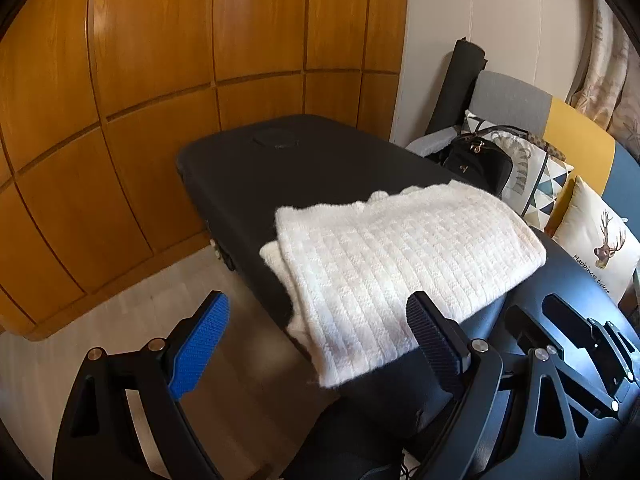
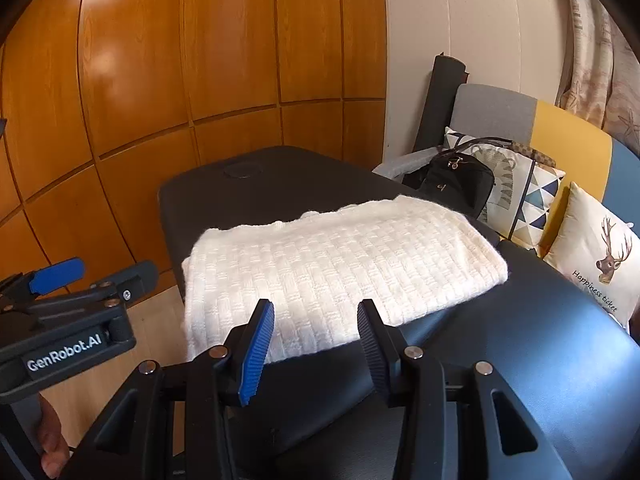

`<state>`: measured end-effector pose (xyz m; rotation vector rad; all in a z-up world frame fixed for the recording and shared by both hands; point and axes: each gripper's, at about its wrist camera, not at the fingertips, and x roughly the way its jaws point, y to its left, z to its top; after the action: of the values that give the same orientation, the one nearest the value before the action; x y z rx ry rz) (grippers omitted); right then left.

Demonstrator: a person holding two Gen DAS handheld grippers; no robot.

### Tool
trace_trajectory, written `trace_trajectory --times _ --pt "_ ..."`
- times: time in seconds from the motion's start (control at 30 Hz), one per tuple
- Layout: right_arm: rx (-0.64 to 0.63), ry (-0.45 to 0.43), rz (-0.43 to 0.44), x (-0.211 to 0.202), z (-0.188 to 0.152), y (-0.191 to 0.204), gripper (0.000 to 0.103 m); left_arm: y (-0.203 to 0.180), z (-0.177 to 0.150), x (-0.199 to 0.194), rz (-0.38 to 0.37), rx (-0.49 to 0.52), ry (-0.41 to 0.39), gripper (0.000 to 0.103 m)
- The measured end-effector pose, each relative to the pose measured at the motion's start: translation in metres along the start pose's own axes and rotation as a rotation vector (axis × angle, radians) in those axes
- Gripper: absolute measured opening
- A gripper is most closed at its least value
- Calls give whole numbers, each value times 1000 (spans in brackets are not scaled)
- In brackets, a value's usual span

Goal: Fold clothes

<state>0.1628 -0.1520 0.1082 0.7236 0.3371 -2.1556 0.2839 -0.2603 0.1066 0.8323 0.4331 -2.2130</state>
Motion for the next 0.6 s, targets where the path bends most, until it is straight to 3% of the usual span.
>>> trace_trajectory --times 0.2,0.47,0.6 --pt "12 15 -23 -2 -4 -2 44 1 -7 3 5 -4 64 93" --pt "10 -22 -40 -13 0 -5 44 -8 -9 -10 -41 5 41 93" --pt "2 -38 -52 -18 1 -6 44 -17 -9 -11 3 49 31 93"
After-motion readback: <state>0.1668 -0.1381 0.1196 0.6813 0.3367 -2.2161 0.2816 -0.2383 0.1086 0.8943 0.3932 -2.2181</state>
